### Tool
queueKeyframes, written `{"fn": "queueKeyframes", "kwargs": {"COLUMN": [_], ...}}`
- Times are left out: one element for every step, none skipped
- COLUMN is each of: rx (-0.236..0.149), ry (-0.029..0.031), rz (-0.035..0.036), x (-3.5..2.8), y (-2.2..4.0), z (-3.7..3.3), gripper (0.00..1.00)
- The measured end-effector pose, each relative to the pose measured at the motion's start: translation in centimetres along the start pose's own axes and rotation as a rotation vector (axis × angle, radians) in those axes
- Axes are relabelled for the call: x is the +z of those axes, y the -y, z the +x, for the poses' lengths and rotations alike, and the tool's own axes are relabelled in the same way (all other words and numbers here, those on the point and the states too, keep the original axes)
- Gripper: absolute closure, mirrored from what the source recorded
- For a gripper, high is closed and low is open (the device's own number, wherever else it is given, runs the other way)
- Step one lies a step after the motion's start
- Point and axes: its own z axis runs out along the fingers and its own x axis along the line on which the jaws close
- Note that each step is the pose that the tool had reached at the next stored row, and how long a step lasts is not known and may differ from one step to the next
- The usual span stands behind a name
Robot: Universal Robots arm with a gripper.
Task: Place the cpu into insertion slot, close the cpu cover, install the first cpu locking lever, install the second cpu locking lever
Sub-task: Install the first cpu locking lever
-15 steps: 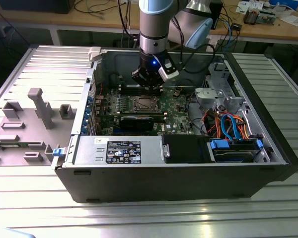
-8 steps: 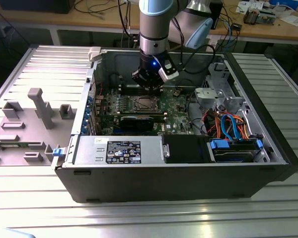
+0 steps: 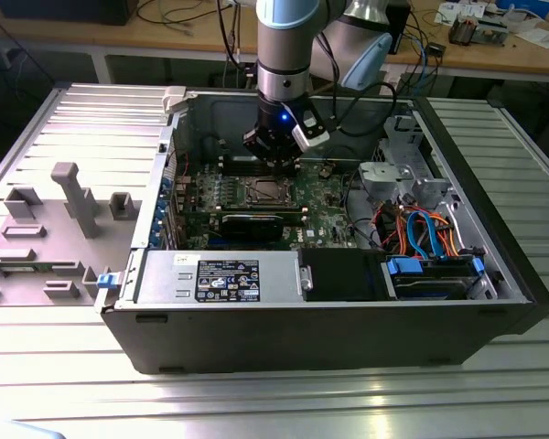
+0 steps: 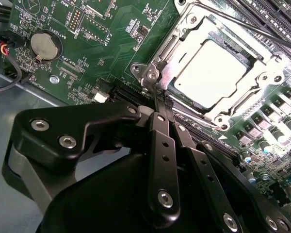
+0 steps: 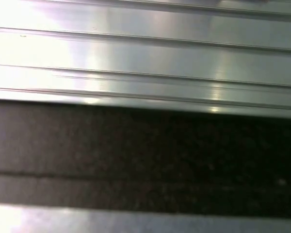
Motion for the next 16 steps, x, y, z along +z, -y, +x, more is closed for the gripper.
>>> {"fn": "queueKeyframes", "kwargs": {"rx": [0.0, 0.0, 0.0, 0.0, 0.0, 0.0, 0.0, 0.0, -0.001, -0.001, -0.001, -0.001, -0.001, -0.001, -0.001, -0.001], "ry": [-0.0001, -0.0002, -0.0005, -0.0006, -0.0006, -0.0009, -0.001, -0.0012, -0.0012, -0.0012, -0.0011, -0.0012, -0.0013, -0.0014, -0.0015, -0.0015], "rz": [0.0012, 0.0026, 0.0049, 0.0061, 0.0083, 0.0112, 0.0125, 0.0135, 0.0137, 0.0136, 0.0136, 0.0137, 0.0139, 0.0142, 0.0145, 0.0145], "x": [0.0, 0.0, 0.0, 0.01, 0.02, 0.03, 0.05, 0.07, 0.08, 0.11, 0.13, 0.16, 0.19, 0.22, 0.27, 0.3], "y": [0.0, 0.0, 0.01, 0.01, 0.01, 0.01, 0.01, 0.02, 0.02, 0.02, 0.02, 0.02, 0.03, 0.03, 0.04, 0.04], "z": [-0.01, -0.03, -0.06, -0.09, -0.12, -0.14, -0.15, -0.15, -0.15, -0.15, -0.15, -0.15, -0.15, -0.14, -0.14, -0.14], "gripper": [0.89, 0.89, 0.89, 0.89, 0.89, 0.89, 0.89, 0.89, 0.89, 0.89, 0.89, 0.89, 0.89, 0.89, 0.89, 0.89]}}
